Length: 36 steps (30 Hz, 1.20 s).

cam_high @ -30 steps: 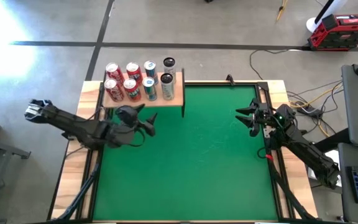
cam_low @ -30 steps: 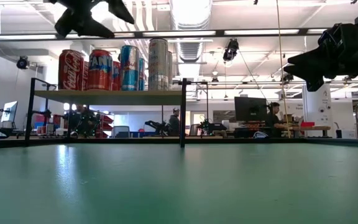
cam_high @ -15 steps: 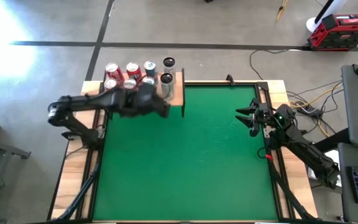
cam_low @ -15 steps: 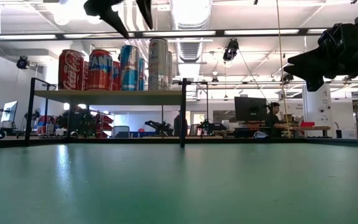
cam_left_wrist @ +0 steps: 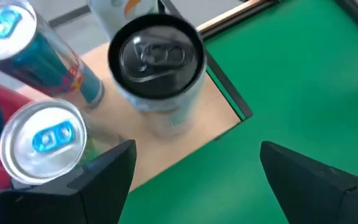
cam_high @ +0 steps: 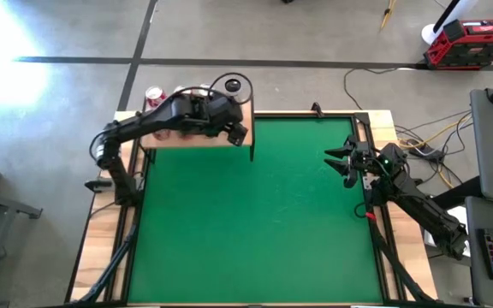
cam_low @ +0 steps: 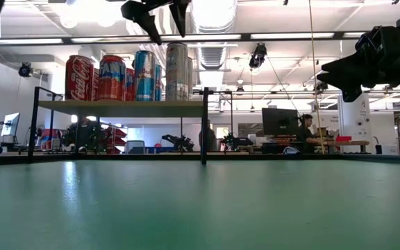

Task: Place canned beverage on shelf
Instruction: Put the white soda aligned with the other white soda can can on the shelf

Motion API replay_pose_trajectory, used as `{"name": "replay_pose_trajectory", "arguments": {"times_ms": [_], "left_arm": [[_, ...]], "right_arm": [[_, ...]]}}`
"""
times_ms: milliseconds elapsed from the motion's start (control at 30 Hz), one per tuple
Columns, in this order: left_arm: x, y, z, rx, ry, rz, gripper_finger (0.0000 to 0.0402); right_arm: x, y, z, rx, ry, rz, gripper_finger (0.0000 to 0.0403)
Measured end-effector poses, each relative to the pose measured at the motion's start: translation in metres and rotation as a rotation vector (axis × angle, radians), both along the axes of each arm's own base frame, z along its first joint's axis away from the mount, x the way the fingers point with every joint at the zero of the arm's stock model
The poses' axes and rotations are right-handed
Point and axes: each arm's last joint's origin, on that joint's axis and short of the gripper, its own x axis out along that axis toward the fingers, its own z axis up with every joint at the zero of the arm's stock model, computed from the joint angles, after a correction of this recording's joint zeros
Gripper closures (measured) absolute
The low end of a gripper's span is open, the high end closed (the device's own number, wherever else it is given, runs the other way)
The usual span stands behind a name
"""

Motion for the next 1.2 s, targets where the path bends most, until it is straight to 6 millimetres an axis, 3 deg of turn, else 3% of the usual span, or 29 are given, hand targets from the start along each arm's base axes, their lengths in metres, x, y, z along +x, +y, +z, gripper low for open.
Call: {"name": "replay_pose_trajectory", "arguments": {"times_ms": [433, 833, 1200], "left_arm": [[0.013, 0.017, 0.004, 0.022, 0.065, 0.008, 0.0074], [0.018, 0.043, -0.009, 0.008, 0.100, 0.078, 0.0074], [0.022, 0.051, -0.011, 0.013, 0.063, 0.102, 0.0075]], "right_arm": [[0.000, 0.000, 0.000, 0.000, 0.000, 0.000, 0.0241], [0.000, 0.000, 0.000, 0.000, 0.000, 0.000, 0.0241], [0.000, 0.000, 0.000, 0.000, 0.000, 0.000, 0.0241]]}}
